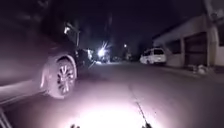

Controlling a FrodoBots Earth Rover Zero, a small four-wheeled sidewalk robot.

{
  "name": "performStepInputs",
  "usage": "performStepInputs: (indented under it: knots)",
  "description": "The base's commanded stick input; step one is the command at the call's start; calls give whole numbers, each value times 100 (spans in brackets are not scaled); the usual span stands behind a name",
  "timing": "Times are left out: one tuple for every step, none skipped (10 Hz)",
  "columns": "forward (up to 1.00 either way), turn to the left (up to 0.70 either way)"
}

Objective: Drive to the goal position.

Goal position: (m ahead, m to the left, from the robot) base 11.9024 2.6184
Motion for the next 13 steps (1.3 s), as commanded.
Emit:
performStepInputs:
  knots:
    - [70,0]
    - [70,0]
    - [70,0]
    - [70,0]
    - [70,0]
    - [70,0]
    - [70,0]
    - [70,0]
    - [70,0]
    - [70,0]
    - [70,0]
    - [70,0]
    - [70,0]
